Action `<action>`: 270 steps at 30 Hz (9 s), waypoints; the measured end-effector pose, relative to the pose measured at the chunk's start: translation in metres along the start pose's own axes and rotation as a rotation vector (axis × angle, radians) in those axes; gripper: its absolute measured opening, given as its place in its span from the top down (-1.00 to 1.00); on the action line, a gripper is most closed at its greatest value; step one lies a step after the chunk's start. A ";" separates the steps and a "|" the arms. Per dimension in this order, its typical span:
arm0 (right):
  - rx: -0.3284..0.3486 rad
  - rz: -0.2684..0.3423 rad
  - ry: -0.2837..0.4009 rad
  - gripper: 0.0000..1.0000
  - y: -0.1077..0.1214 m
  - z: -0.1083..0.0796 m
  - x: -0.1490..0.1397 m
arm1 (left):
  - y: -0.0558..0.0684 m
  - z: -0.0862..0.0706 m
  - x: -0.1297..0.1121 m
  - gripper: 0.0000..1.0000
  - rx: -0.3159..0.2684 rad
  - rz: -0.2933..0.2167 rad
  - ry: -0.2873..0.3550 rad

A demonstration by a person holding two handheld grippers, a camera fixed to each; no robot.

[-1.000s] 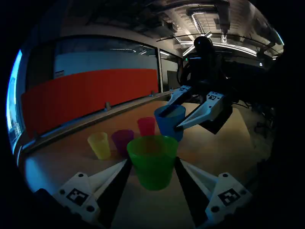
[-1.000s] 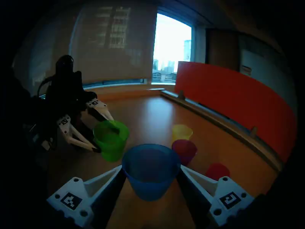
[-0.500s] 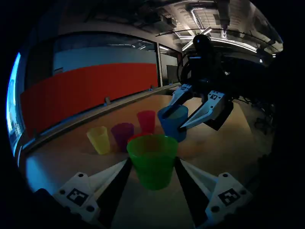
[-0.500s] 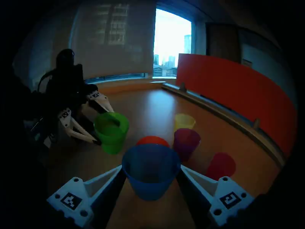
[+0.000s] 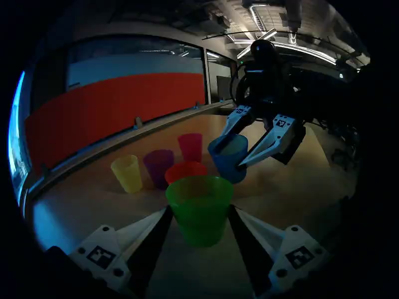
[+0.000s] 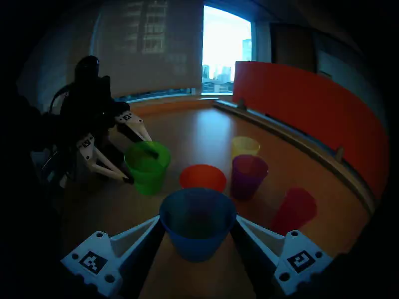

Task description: Pour water

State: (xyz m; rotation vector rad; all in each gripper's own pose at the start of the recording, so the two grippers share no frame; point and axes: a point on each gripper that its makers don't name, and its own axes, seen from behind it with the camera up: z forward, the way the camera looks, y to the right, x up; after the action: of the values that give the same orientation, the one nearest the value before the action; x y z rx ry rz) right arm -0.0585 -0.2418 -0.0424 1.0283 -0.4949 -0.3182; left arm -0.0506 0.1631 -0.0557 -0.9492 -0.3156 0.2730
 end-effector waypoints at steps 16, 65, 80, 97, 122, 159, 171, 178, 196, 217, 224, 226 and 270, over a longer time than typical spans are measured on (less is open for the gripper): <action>0.016 -0.009 -0.016 -0.79 -0.003 0.004 -0.008 | 0.003 0.002 -0.009 -0.61 -0.014 0.021 -0.047; 0.018 -0.017 -0.073 -0.82 0.000 0.007 -0.035 | -0.001 0.006 -0.024 -0.61 -0.032 0.060 -0.125; 0.014 -0.017 -0.087 -0.82 0.000 0.006 -0.041 | 0.000 0.005 -0.030 -0.61 -0.040 0.072 -0.153; 0.011 -0.031 -0.090 -0.82 0.000 0.005 -0.043 | 0.000 0.006 -0.031 -0.60 -0.047 0.096 -0.177; 0.010 -0.042 -0.092 -0.83 -0.001 0.006 -0.043 | 0.001 0.004 -0.036 -0.60 -0.063 0.076 -0.206; -0.020 -0.031 -0.103 -0.90 0.003 -0.010 -0.057 | -0.009 -0.001 -0.055 -0.66 -0.029 0.070 -0.274; -0.060 -0.013 -0.111 -0.90 0.008 -0.035 -0.069 | -0.016 -0.018 -0.060 -0.66 0.009 0.072 -0.292; -0.090 0.000 -0.106 -0.90 0.009 -0.049 -0.072 | -0.021 -0.031 -0.057 -0.66 0.039 0.056 -0.285; -0.220 0.077 -0.064 -0.90 0.016 -0.074 -0.070 | -0.052 -0.066 -0.033 -0.67 0.251 -0.066 -0.146; -0.490 0.186 0.114 -0.90 0.040 -0.110 -0.042 | -0.103 -0.110 -0.015 -0.67 0.559 -0.171 0.032; -0.577 0.213 0.166 -0.90 0.049 -0.124 -0.036 | -0.112 -0.123 -0.012 -0.67 0.635 -0.206 0.082; -0.609 0.213 0.183 -0.90 0.053 -0.129 -0.033 | -0.114 -0.128 -0.010 -0.67 0.658 -0.212 0.098; -0.991 0.326 0.540 -0.94 0.102 -0.206 0.006 | -0.121 -0.158 -0.003 -0.66 0.881 -0.238 0.256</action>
State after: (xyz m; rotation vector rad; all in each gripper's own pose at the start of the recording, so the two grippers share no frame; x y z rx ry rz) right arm 0.0584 -0.0435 -0.0391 0.0361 0.0256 0.0342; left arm 0.0171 -0.0228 -0.0420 -0.0677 -0.0477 0.0491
